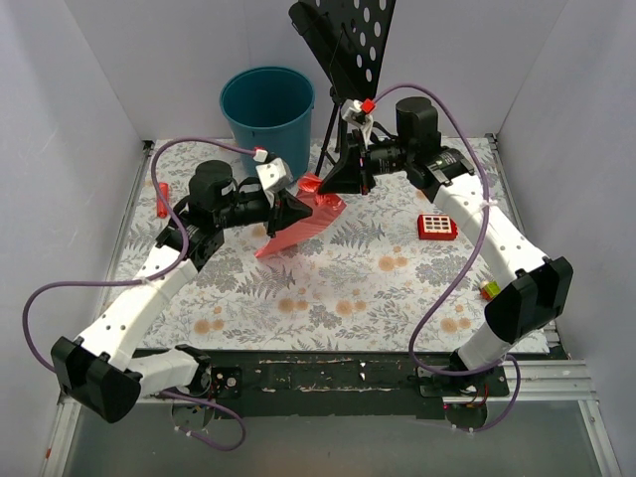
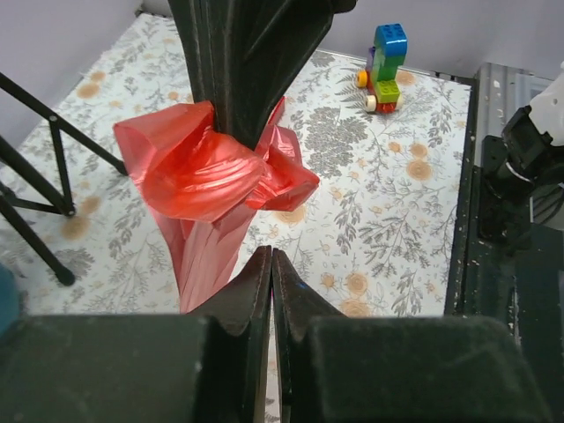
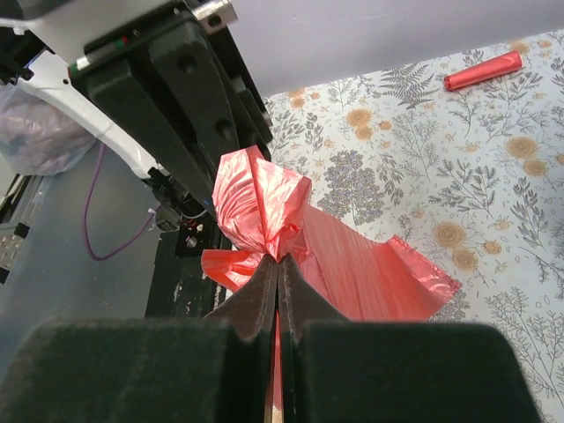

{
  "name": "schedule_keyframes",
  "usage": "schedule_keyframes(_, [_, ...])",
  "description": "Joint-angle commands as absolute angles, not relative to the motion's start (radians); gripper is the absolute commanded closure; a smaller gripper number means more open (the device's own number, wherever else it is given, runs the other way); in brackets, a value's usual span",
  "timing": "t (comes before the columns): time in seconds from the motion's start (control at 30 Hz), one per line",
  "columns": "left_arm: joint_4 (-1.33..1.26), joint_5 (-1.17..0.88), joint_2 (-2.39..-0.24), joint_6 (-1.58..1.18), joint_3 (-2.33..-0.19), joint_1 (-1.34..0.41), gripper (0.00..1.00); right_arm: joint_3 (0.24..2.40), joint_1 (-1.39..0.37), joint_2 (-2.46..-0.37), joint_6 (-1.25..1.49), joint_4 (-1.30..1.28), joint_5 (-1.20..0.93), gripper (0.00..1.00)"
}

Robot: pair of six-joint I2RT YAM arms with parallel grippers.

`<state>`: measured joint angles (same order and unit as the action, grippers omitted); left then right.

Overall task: Put the trash bags into the trash bin
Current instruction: Unfold the trash bag at the center of the board.

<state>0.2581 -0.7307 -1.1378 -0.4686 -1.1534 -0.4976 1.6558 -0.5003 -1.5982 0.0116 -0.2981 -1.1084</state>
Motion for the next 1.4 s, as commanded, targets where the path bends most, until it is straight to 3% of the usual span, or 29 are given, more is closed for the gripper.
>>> schedule_keyframes(0.0, [0.222,-0.796,-1.155,-0.511,-1.19,-0.491,0.96,1.717,-0.505,-1.614,0.055,-0.278,-1.153,0.99])
schedule_keyframes(0.1, [0.172,-0.71,-1.161,-0.541,-1.186,-0.491,0.69,1.712,-0.503,-1.621,0.072,-0.252,-1.16,0.99])
schedule_keyframes(0.13, [0.16,-0.697,-1.163,-0.548,-1.186,-0.491,0.65,1.701,-0.503,-1.62,0.081,-0.242,-1.164,0.99])
schedule_keyframes(0.3, [0.169,-0.712,-1.175,-0.586,-1.216,-0.491,0.57,1.66,-0.503,-1.606,0.086,-0.21,-1.164,0.99])
schedule_keyframes(0.43, [0.138,-0.727,-1.184,-0.629,-1.209,-0.491,0.56,1.634,-0.505,-1.597,0.077,-0.227,-1.184,0.97])
schedule_keyframes(0.6, [0.1,-0.753,-1.195,-0.637,-1.2,-0.491,0.57,1.591,-0.517,-1.572,0.057,-0.245,-1.186,0.96])
schedule_keyframes(0.77, [0.092,-0.817,-1.224,-0.634,-1.209,-0.491,0.66,1.575,-0.532,-1.56,0.051,-0.25,-1.175,0.96])
schedule_keyframes(0.83, [0.101,-0.828,-1.232,-0.63,-1.215,-0.491,0.74,1.575,-0.534,-1.557,0.049,-0.255,-1.164,0.95])
schedule_keyframes(0.97, [0.15,-0.831,-1.232,-0.591,-1.23,-0.491,1.0,1.61,-0.534,-1.56,0.003,-0.331,-1.093,0.94])
schedule_keyframes(1.1, [0.202,-0.801,-1.21,-0.565,-1.229,-0.491,1.0,1.667,-0.499,-1.556,-0.1,-0.391,-0.916,0.99])
schedule_keyframes(1.3, [0.215,-0.79,-1.195,-0.564,-1.212,-0.491,1.0,1.674,-0.476,-1.546,-0.114,-0.391,-0.905,0.99])
schedule_keyframes(1.37, [0.21,-0.792,-1.198,-0.568,-1.212,-0.492,1.0,1.66,-0.48,-1.536,-0.103,-0.387,-0.858,0.93])
